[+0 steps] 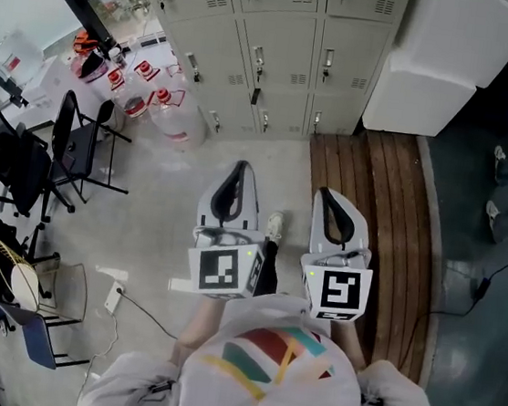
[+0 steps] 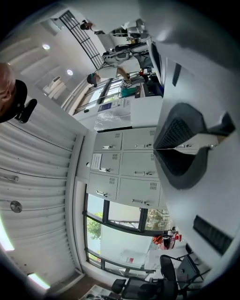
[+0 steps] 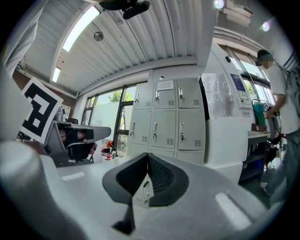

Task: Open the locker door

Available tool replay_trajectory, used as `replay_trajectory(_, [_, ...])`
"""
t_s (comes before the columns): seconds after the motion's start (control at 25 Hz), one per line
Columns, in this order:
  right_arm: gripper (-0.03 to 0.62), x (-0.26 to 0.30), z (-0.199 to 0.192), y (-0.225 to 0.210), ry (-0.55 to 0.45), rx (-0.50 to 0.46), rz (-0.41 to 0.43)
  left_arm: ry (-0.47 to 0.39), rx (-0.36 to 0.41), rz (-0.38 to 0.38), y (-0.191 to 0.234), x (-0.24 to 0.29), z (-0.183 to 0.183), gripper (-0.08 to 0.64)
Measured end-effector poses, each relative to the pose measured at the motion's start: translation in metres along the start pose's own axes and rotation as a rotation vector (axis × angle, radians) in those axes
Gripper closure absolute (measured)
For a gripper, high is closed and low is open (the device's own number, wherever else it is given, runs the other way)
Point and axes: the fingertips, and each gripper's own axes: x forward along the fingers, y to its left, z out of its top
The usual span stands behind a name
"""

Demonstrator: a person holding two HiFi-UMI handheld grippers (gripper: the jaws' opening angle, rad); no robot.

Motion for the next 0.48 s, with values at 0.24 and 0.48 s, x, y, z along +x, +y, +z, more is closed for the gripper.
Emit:
replay_trajectory(0.24, [0.588, 0.085, 0.009, -0.036, 0.025, 0.025, -0.048, -0.012, 0.0, -0.019, 0.026, 0.08, 0.006, 0.545])
replay_trajectory(0.48, [0.588, 0.179, 0.027, -0.043, 0.028, -0.017, 0.0, -0.01, -0.036, 0.019, 0.078, 0.158, 0.004, 0.545])
